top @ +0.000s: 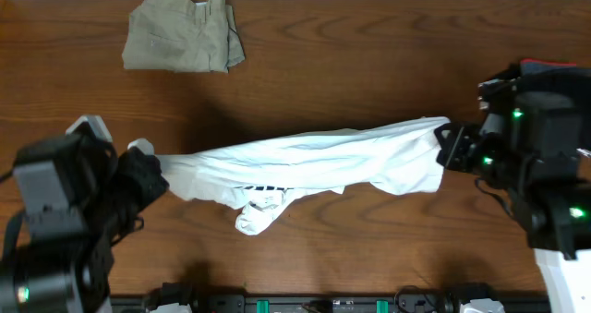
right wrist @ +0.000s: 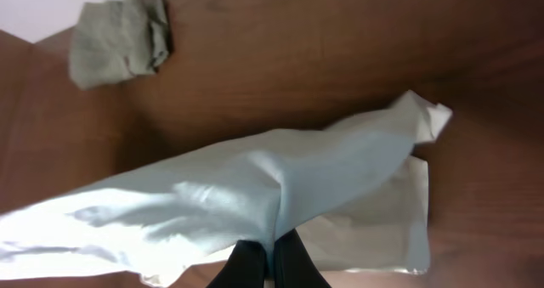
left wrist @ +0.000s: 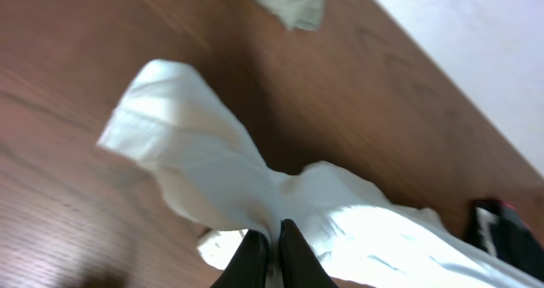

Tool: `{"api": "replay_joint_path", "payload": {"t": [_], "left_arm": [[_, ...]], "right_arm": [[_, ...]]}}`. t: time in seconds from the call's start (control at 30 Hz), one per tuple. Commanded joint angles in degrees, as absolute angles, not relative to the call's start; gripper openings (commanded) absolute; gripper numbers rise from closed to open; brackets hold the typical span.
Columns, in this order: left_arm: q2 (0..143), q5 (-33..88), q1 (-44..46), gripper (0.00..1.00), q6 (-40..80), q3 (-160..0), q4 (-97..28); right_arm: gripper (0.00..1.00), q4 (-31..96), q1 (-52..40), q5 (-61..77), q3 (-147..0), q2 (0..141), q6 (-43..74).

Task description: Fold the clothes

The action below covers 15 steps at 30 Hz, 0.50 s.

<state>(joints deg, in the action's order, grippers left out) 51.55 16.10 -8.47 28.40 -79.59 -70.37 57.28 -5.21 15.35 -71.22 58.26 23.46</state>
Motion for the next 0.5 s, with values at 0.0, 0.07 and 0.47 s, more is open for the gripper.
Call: {"api": "replay_joint_path", "payload": {"t": [0.0,0.07,0.47], "left_arm": [[49.43,21.56,-8.64,0.06,27.42,-82.85,-70.41],[48.80,22.31,-8.64,0.06,27.42,-85.86,-71.24],[49.06,26.39,-8.67,0.06,30.30,-113.49,-74.48]], "right_arm": [[0.01,59.83,-4.34,11.90,-78.26,57.65,23.53],[0.01,62.57,-4.34,10.00,-82.89,57.65,23.49],[0.01,71.64,-4.34,4.38,-103.50,57.65,23.09]]}}
